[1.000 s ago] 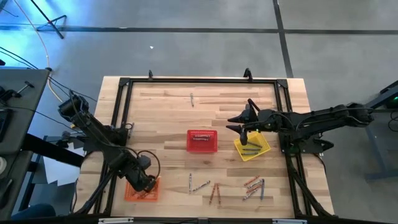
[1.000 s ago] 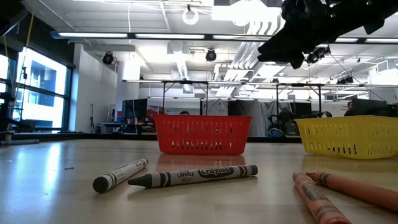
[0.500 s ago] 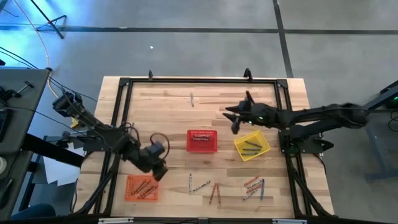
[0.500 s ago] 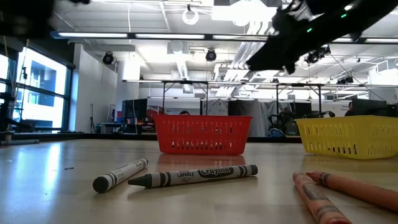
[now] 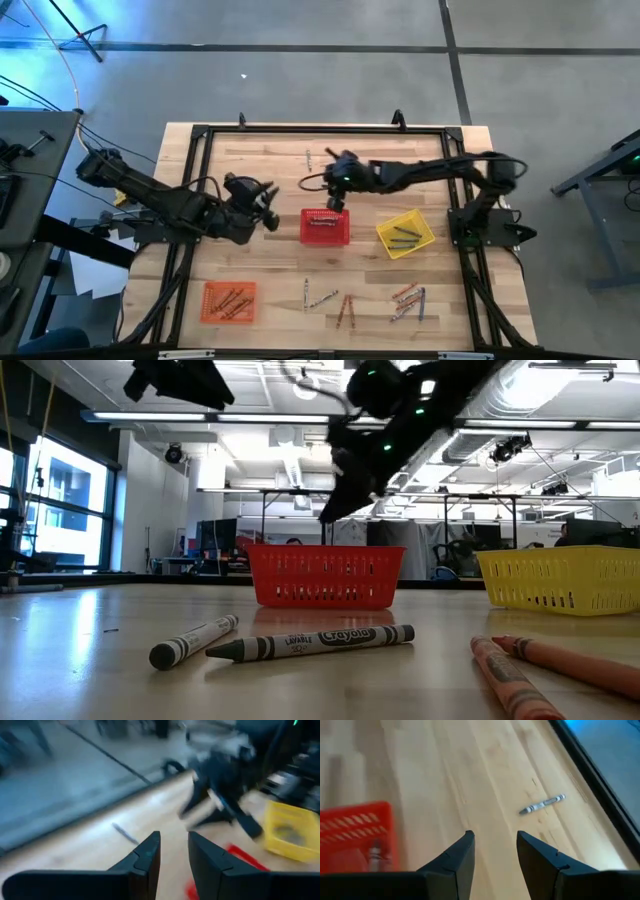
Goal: Sort crayons
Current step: Put the gray crayon into the red bin
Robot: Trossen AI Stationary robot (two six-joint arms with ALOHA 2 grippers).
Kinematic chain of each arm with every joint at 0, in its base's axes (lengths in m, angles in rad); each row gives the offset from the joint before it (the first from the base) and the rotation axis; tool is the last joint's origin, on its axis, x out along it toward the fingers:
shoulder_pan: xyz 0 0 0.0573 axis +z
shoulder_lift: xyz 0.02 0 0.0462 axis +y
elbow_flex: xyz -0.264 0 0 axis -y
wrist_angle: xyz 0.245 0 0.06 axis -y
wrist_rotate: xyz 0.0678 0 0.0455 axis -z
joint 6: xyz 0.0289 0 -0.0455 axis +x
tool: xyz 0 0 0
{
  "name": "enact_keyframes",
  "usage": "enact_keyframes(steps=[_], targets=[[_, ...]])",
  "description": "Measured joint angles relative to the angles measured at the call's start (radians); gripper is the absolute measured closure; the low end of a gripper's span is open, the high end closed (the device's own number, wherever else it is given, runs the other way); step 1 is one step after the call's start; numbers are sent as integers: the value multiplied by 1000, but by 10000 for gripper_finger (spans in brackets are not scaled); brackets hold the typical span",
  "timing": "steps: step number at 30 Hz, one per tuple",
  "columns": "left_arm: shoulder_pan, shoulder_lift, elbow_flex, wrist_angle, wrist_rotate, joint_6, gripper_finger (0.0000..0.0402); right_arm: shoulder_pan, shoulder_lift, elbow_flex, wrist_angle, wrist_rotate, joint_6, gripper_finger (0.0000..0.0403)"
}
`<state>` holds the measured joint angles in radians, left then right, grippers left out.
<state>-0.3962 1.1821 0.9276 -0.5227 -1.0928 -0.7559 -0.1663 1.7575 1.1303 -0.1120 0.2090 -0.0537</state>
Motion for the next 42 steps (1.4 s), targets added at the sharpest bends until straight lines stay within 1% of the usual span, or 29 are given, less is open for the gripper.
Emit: enact_keyframes(steps=[3,6,8,11,13,18,20,25,26,29,31,32,35,38,42], targets=[[11,1,0,-5,-104,82,316,-24,86,107,-67,1,-51,263],[13,1,0,-9,-172,135,316,-52,148,188,-123,1,-36,263],[18,1,0,-9,-208,155,316,-70,180,228,-119,15,52,263],[18,1,0,-11,-256,184,316,-92,217,269,-63,73,244,263],[18,1,0,-15,-293,203,316,-102,240,286,-28,95,335,263],[18,-10,0,-43,-431,229,316,-117,303,324,-18,117,473,263],[18,-28,0,-61,-463,237,316,-122,329,338,-18,132,516,263],[18,-86,0,-78,-472,260,316,-127,390,394,-21,136,573,263],[18,-96,0,-82,-473,268,316,-129,406,412,-41,123,574,263],[18,-123,0,-106,-473,275,316,-138,456,503,-199,60,601,263],[18,-141,0,-127,-476,275,316,-142,483,583,-338,46,623,263],[18,-148,0,-137,-475,274,316,-144,493,620,-392,53,624,263],[18,-160,0,-161,-478,271,316,-144,519,711,-496,117,611,263],[17,-171,0,-178,-472,270,316,-149,535,778,-512,129,588,263],[17,-178,-1,-196,-461,271,316,-161,564,834,-513,89,578,263]])
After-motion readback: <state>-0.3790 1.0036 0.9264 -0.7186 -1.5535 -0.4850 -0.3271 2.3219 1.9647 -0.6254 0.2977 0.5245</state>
